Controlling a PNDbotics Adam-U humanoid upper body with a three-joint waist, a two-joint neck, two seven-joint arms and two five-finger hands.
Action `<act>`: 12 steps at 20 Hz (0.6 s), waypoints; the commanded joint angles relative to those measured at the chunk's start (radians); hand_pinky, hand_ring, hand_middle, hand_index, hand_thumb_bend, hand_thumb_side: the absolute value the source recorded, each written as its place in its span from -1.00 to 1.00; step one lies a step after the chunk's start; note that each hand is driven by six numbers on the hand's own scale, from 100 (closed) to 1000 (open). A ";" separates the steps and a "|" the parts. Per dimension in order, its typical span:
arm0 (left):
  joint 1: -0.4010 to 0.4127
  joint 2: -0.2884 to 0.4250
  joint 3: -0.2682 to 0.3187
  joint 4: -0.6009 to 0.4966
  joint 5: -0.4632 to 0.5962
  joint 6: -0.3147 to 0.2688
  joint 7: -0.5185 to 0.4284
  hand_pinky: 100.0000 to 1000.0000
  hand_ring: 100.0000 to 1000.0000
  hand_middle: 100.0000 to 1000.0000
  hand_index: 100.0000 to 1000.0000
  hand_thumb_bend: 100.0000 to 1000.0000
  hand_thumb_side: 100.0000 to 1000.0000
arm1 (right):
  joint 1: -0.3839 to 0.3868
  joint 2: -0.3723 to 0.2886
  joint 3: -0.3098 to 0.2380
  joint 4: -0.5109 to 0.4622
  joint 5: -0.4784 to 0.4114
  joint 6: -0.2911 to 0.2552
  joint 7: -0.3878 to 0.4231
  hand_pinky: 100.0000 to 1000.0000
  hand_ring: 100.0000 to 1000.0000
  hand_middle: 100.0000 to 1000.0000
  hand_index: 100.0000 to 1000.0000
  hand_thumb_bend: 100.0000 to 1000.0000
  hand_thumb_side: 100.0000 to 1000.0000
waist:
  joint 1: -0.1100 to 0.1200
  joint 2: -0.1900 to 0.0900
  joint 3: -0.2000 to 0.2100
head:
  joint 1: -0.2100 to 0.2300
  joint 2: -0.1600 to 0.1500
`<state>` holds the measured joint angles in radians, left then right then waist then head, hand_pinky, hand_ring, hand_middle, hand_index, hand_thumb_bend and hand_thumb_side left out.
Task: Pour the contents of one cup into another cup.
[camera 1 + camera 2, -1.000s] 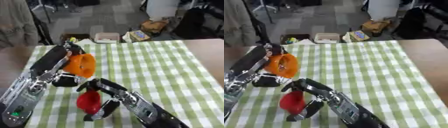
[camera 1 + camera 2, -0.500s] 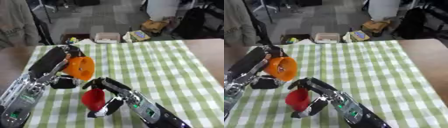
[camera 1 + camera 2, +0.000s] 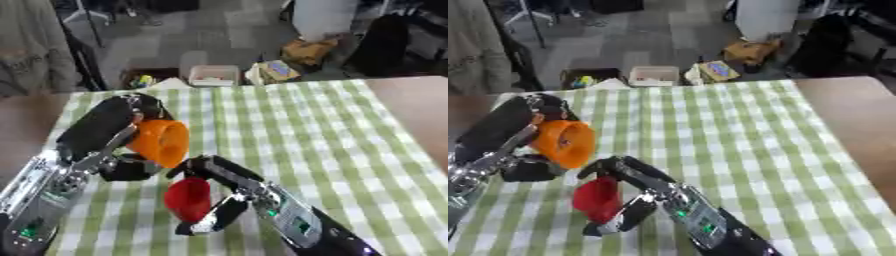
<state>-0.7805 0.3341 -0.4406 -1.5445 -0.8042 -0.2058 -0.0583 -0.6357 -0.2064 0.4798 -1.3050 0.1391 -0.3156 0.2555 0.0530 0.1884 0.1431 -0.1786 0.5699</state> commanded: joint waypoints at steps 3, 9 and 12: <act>-0.014 0.029 0.003 -0.021 -0.035 -0.018 0.012 -0.10 -0.44 -0.75 -0.07 -0.62 -1.00 | -0.016 -0.008 -0.010 -0.016 -0.005 -0.001 -0.003 -0.41 -0.38 -0.71 0.53 -0.64 -1.00 | 0.000 -0.017 0.000 | 0.002 -0.001; -0.013 0.030 -0.001 -0.019 -0.062 -0.032 0.018 -0.09 -0.44 -0.75 -0.07 -0.61 -1.00 | -0.016 -0.008 -0.011 -0.015 -0.005 -0.001 -0.005 -0.41 -0.38 -0.71 0.53 -0.64 -1.00 | 0.000 -0.017 0.000 | 0.003 -0.002; -0.013 0.030 -0.002 -0.016 -0.074 -0.039 0.021 -0.09 -0.44 -0.75 -0.07 -0.61 -1.00 | -0.016 -0.008 -0.011 -0.015 -0.004 -0.001 -0.005 -0.41 -0.38 -0.71 0.53 -0.64 -1.00 | 0.000 -0.017 0.000 | 0.004 -0.002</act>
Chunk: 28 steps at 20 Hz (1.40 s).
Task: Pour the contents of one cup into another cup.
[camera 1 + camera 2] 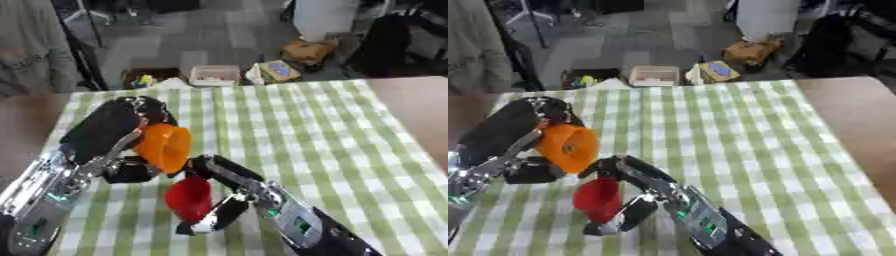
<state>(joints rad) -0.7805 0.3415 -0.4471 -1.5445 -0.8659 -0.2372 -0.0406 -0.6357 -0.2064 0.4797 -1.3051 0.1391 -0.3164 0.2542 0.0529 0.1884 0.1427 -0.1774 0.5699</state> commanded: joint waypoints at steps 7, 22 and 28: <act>-0.013 0.026 0.002 -0.018 -0.055 -0.031 0.005 -0.07 -0.45 -0.76 -0.06 -0.60 -1.00 | -0.016 -0.008 -0.010 -0.014 -0.003 -0.001 -0.005 -0.41 -0.38 -0.71 0.53 -0.64 -1.00 | 0.002 -0.016 0.002 | 0.003 -0.002; -0.014 0.029 -0.004 -0.020 -0.147 -0.051 0.023 -0.04 -0.67 -0.78 -0.05 -0.56 -1.00 | -0.019 0.000 -0.017 0.002 0.004 -0.011 0.000 -0.42 -0.38 -0.71 0.53 -0.65 -1.00 | 0.005 -0.016 0.003 | 0.003 -0.003; -0.014 0.027 -0.007 -0.014 -0.176 -0.056 0.028 -0.04 -0.66 -0.78 -0.05 -0.54 -1.00 | -0.020 0.002 -0.017 0.002 0.004 -0.011 0.001 -0.42 -0.38 -0.71 0.53 -0.66 -1.00 | 0.007 -0.016 0.002 | 0.003 -0.002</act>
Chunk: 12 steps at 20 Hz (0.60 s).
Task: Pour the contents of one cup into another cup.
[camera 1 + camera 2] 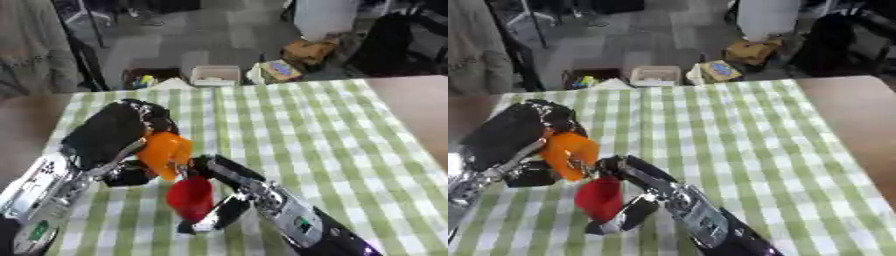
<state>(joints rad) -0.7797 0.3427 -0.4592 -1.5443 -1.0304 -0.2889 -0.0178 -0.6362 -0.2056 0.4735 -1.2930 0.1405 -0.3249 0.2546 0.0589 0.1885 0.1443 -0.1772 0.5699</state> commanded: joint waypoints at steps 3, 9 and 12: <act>-0.015 0.025 0.005 -0.014 -0.022 -0.005 0.009 -0.04 -0.66 -0.78 -0.05 -0.54 -1.00 | -0.020 0.001 -0.011 -0.009 0.003 -0.003 0.001 -0.42 -0.39 -0.71 0.53 -0.65 -1.00 | 0.001 -0.016 0.000 | 0.003 -0.002; -0.015 0.026 0.004 -0.014 -0.031 -0.006 0.012 -0.04 -0.66 -0.78 -0.05 -0.54 -1.00 | -0.020 0.002 -0.013 -0.009 0.003 -0.004 0.001 -0.42 -0.39 -0.72 0.52 -0.65 -1.00 | 0.001 -0.016 0.000 | 0.002 -0.002; -0.015 0.026 0.004 -0.014 -0.033 -0.006 0.013 -0.04 -0.66 -0.78 -0.05 -0.54 -1.00 | -0.020 0.002 -0.013 -0.009 0.002 -0.004 0.001 -0.42 -0.39 -0.72 0.52 -0.65 -1.00 | 0.001 -0.017 0.000 | 0.003 -0.002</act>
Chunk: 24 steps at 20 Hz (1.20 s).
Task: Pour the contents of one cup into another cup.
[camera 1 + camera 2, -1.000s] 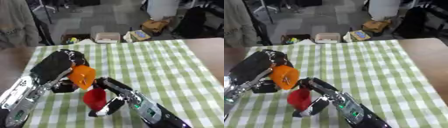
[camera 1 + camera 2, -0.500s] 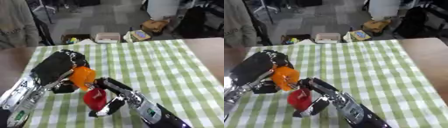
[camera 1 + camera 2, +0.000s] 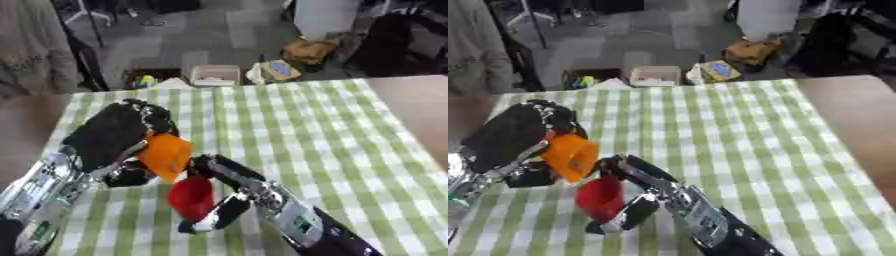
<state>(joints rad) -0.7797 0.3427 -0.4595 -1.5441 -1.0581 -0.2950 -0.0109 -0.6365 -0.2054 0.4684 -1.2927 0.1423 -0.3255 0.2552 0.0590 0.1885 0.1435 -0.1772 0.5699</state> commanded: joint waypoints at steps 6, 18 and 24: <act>-0.015 0.026 0.003 -0.016 -0.010 0.000 0.008 -0.04 -0.66 -0.79 -0.05 -0.54 -1.00 | -0.020 0.002 -0.009 -0.011 0.000 -0.004 0.001 -0.42 -0.39 -0.72 0.52 -0.63 -1.00 | 0.001 -0.017 0.000 | 0.003 -0.003; -0.016 0.027 0.002 -0.014 -0.013 0.000 0.008 -0.03 -0.66 -0.79 -0.05 -0.53 -1.00 | -0.021 0.002 -0.010 -0.012 -0.002 -0.003 0.001 -0.42 -0.39 -0.72 0.52 -0.60 -1.00 | 0.002 -0.019 0.000 | 0.002 -0.003; -0.016 0.027 0.001 -0.013 -0.019 0.000 0.009 -0.03 -0.65 -0.79 -0.05 -0.52 -1.00 | -0.021 0.001 -0.012 -0.011 -0.001 -0.003 0.000 -0.42 -0.39 -0.72 0.52 -0.58 -1.00 | 0.003 -0.019 -0.001 | 0.002 -0.003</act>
<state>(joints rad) -0.7797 0.3427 -0.4649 -1.5441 -1.0731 -0.2953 -0.0067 -0.6368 -0.2054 0.4679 -1.2927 0.1423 -0.3256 0.2551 0.0618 0.1885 0.1428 -0.1771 0.5699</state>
